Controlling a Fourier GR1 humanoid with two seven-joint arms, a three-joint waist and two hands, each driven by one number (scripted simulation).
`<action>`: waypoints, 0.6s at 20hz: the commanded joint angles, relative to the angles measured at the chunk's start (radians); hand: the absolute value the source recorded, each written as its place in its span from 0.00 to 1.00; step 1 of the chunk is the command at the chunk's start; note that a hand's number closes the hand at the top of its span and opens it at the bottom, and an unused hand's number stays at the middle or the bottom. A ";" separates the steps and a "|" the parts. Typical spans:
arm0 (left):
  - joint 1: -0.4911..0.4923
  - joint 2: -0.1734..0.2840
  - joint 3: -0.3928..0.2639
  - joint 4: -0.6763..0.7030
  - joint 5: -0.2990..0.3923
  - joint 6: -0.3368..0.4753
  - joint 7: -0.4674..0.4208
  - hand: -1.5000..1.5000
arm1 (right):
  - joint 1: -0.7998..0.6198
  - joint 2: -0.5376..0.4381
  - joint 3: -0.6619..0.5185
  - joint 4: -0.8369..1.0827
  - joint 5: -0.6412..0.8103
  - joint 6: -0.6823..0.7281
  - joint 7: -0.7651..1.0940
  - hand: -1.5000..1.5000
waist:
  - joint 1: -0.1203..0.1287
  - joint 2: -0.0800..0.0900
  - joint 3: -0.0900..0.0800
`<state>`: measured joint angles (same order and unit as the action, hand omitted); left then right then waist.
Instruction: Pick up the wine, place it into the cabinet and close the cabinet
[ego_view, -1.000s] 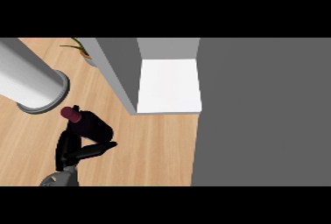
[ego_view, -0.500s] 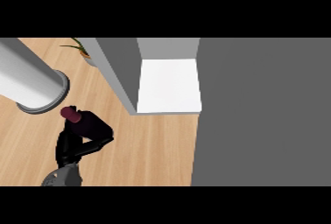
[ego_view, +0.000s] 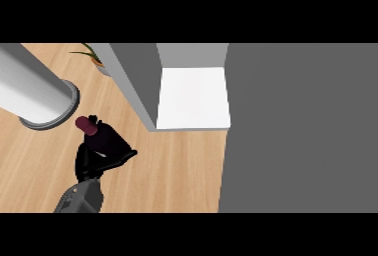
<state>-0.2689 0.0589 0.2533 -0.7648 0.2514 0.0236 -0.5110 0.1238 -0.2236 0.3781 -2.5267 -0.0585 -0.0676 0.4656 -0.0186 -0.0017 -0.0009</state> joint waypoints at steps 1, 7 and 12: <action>-0.034 -0.036 0.000 0.052 -0.007 0.025 -0.060 1.00 | 0.107 -0.027 -0.030 -0.242 -0.081 0.015 0.042 0.00 | -0.006 0.000 0.001; -0.063 -0.023 -0.026 0.085 -0.046 0.047 -0.082 1.00 | 0.073 -0.021 0.009 -0.240 -0.041 0.004 0.082 0.00 | -0.001 0.000 0.000; -0.105 -0.041 -0.043 0.069 -0.067 0.114 -0.066 1.00 | 0.057 -0.025 -0.035 -0.247 -0.081 0.010 0.095 0.00 | 0.002 -0.001 0.001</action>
<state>-0.3512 0.0375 0.2314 -0.6919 0.2104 0.0873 -0.5761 0.1408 -0.2285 0.3664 -2.5240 -0.0623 -0.0485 0.4446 -0.0193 -0.0024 -0.0003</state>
